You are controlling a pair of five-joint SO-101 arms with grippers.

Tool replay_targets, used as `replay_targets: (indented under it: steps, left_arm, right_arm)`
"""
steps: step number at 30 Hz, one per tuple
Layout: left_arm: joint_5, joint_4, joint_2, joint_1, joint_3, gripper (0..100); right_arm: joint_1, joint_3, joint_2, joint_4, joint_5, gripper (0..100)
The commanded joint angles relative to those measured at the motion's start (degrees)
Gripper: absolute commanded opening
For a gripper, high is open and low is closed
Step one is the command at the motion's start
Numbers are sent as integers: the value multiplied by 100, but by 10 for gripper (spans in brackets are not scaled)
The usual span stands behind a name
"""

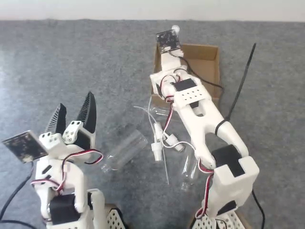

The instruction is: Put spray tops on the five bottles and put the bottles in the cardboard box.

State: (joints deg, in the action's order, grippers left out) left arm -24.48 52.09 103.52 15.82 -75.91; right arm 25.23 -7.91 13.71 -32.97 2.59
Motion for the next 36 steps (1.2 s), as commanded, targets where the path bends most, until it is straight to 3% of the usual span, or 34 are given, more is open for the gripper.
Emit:
replay_targets:
  steps: [1,10,17,21,36]
  left_arm:
    - [-62,-255,18,0,321,269]
    - [-62,-255,18,0,321,269]
    - [-62,-255,18,0,321,269]
    - [-62,-255,18,9,321,269]
    - [-62,-255,18,62,321,269]
  right_arm:
    - [198,141,-840,-391,-53,362]
    - [259,141,-1552,-1270,-53,353]
    - [259,141,-2000,-1754,-70,102]
    - [259,141,-2193,-2088,-79,14]
    - [312,-246,-3143,-3248,-79,7]
